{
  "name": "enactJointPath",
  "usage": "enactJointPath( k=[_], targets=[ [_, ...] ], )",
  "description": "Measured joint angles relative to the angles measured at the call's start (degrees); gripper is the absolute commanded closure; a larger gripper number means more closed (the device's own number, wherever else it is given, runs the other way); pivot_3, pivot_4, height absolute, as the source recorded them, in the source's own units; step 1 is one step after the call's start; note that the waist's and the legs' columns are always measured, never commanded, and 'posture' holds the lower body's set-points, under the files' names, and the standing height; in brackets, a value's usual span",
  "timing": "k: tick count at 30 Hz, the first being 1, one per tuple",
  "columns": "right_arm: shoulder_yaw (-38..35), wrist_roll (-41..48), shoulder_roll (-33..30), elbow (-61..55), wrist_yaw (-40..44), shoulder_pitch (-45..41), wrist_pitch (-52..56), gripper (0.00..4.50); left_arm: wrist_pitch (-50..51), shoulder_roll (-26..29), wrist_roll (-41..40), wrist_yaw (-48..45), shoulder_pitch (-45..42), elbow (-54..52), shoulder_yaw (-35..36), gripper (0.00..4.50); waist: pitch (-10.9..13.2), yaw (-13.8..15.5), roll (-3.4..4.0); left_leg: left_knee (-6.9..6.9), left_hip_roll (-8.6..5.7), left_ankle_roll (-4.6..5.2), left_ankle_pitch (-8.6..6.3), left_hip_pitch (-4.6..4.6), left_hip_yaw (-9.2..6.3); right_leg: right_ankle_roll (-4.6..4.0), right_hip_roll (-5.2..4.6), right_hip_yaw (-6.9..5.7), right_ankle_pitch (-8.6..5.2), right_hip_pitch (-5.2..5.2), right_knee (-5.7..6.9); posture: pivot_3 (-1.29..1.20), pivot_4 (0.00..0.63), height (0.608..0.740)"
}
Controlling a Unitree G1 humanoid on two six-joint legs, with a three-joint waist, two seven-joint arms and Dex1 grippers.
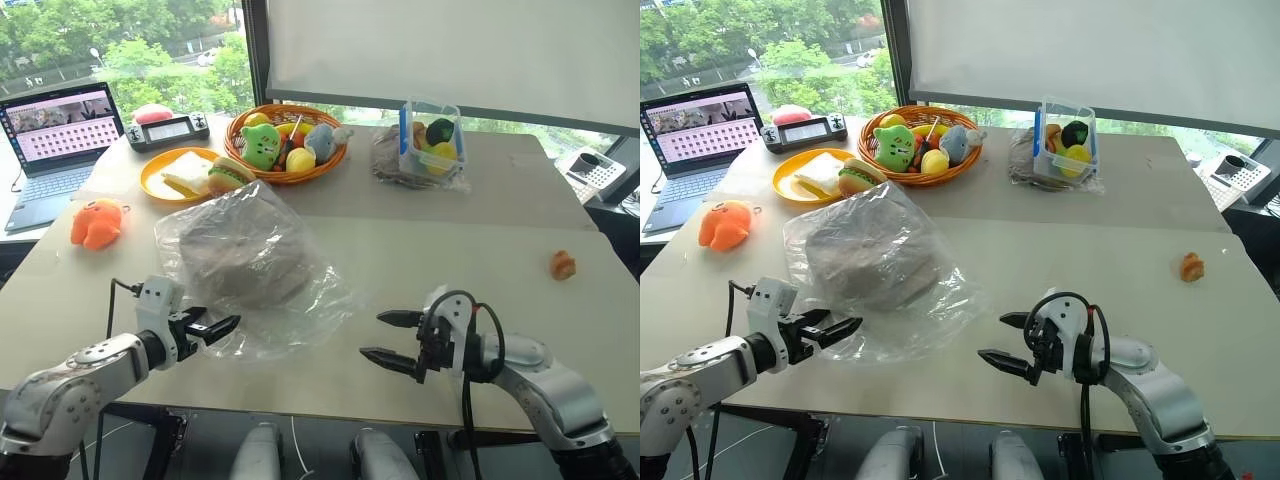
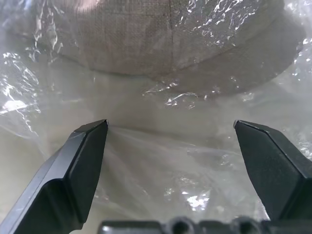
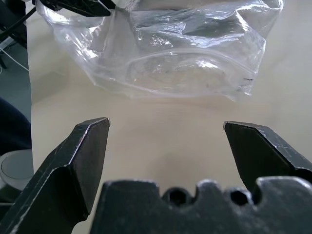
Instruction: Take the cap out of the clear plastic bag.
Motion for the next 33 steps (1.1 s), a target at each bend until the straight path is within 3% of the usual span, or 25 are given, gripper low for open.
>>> enactJointPath(
  k=[5,10,16,20,26,33],
  targets=[
    [0.25,-0.12,0.65,0.53,0.02,-0.45,-0.01,0.0,-5.16,0.12,8.72,-2.7,-1.23,3.75,-0.94,0.04,0.0,0.02,0.0,-0.01,0.0,0.0,0.0,-0.01,0.0,0.0,0.0,-0.01,0.0,-0.02,0.0,0.0,0.15,0.74],
    [0.91,-0.34,1.78,1.92,-0.02,-1.43,-0.01,0.0,-19.41,2.2,22.51,-9.48,-3.81,12.33,-5.24,0.04,0.01,0.11,-0.01,-0.04,0.0,-0.01,0.01,-0.11,0.02,-0.1,-0.01,0.0,0.0,-0.17,-0.01,0.0,0.15,0.74],
    [2.15,-1.06,2.97,3.27,-0.02,-3.1,-0.04,0.0,-36.74,1.41,30.38,-18.22,-5.05,17.17,-5.82,0.04,0.0,0.43,-0.01,0.02,0.01,-0.04,0.1,-0.93,0.0,0.01,-0.02,-0.04,0.14,-0.89,0.05,0.0,0.15,0.74],
    [2.36,-1.28,3.09,3.96,0.22,-3.42,-0.35,0.0,-41.4,-0.61,28.22,-22.13,-1.55,9.62,-2.13,0.04,0.01,0.35,-0.03,0.03,-0.01,-0.06,0.09,-1.06,0.01,0.09,-0.05,-0.04,0.18,-0.91,0.0,0.0,0.15,0.74],
    [3.11,-2.35,3.04,6.12,1.65,-3.7,-1.96,0.0,-39.42,-0.15,22.46,-25.06,8.45,-12.63,3.82,0.04,0.02,-0.05,-0.03,0.0,0.0,-0.06,0.09,-0.96,0.0,0.1,-0.02,-0.04,0.17,-0.86,0.04,0.0,0.15,0.74],
    [3.52,-2.77,3.14,6.97,2.56,-4.24,-2.59,0.0,-37.2,-0.11,25.49,-26.35,16.46,-18.61,3.7,0.04,0.02,-0.02,-0.03,0.23,0.02,-0.01,0.13,-0.89,0.0,0.12,0.04,-0.04,0.18,-0.79,0.07,0.0,0.15,0.74]
  ],
)
